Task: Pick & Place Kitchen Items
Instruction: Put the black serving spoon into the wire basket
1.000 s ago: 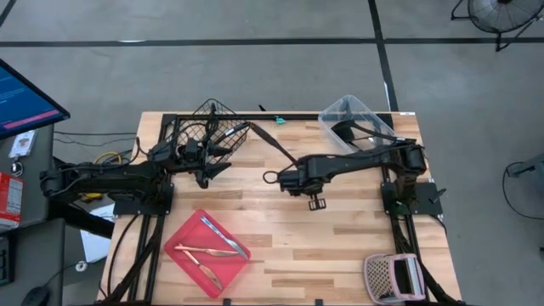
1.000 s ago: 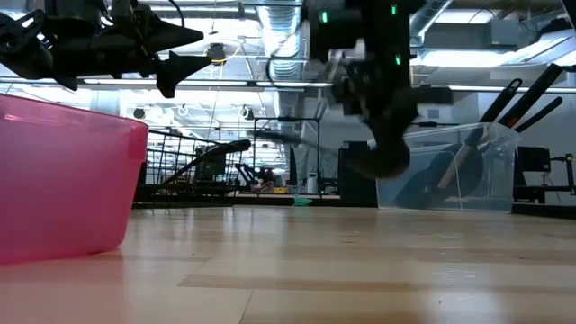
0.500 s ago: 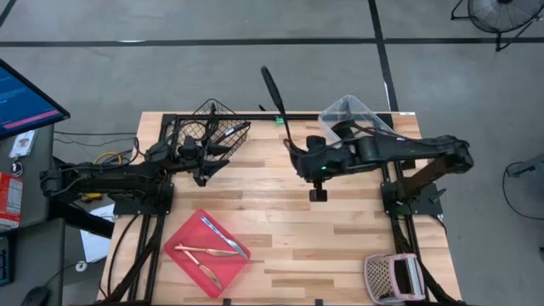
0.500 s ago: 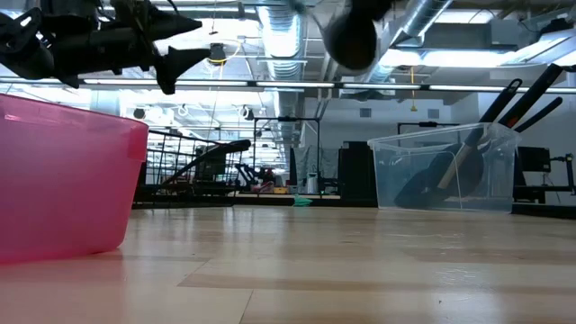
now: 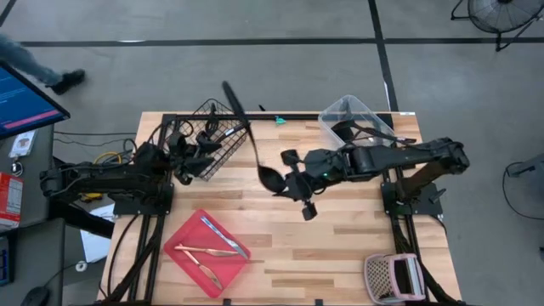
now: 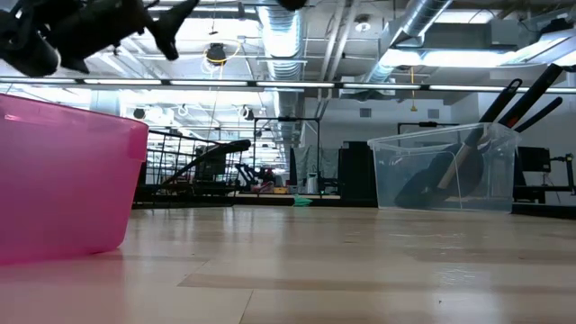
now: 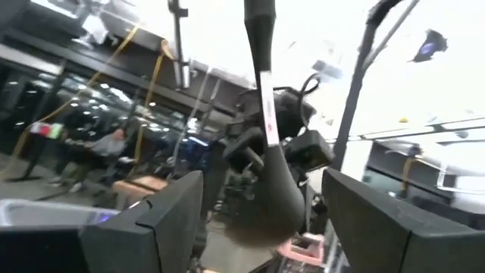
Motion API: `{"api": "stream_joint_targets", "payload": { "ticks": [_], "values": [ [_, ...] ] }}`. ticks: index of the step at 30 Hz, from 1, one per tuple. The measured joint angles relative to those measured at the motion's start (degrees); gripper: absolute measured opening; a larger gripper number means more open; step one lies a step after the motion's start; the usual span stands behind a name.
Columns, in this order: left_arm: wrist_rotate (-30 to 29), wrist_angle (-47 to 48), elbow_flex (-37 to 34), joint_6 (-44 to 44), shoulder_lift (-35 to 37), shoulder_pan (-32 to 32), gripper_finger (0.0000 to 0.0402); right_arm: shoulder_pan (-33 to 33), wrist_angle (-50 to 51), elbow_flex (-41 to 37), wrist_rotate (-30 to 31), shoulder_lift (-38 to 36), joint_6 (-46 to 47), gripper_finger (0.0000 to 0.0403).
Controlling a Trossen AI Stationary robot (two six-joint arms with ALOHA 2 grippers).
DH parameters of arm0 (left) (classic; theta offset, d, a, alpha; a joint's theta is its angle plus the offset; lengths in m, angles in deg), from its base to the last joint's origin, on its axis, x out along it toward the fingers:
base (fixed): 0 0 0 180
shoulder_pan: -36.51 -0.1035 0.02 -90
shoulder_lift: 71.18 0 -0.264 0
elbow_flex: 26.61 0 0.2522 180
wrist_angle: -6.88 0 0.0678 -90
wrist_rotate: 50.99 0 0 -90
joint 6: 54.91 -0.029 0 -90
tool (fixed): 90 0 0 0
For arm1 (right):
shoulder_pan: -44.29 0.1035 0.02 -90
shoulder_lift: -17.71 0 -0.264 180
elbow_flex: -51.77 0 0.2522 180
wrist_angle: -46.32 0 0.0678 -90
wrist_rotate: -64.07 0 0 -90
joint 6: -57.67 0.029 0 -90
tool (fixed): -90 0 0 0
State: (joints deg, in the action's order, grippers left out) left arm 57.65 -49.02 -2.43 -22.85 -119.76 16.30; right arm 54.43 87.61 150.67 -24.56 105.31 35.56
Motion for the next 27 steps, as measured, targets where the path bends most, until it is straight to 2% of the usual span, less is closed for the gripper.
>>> {"api": "stream_joint_targets", "payload": {
  "ticks": [5,7,20,27],
  "values": [
    [2.83,-0.28,4.53,0.02,-0.85,1.43,0.0256,-0.89,-5.11,0.0,-7.57,2.63,-0.52,0.0012],
    [3.2,0.08,6.51,-0.4,-1.54,1.84,0.0256,-0.95,-7.54,0.0,-8.73,3.8,-0.54,0.0012],
    [8.53,0.22,15.4,-3.12,-12.48,0.9,0.0262,0.21,-12.54,0.0,-10.57,6.41,-0.21,0.0013],
    [13.2,-0.01,20.61,-3.1,-14.48,1.6,0.0262,0.4,-12.63,0.0,-10.57,6.41,0.11,0.0015]
  ]
}}
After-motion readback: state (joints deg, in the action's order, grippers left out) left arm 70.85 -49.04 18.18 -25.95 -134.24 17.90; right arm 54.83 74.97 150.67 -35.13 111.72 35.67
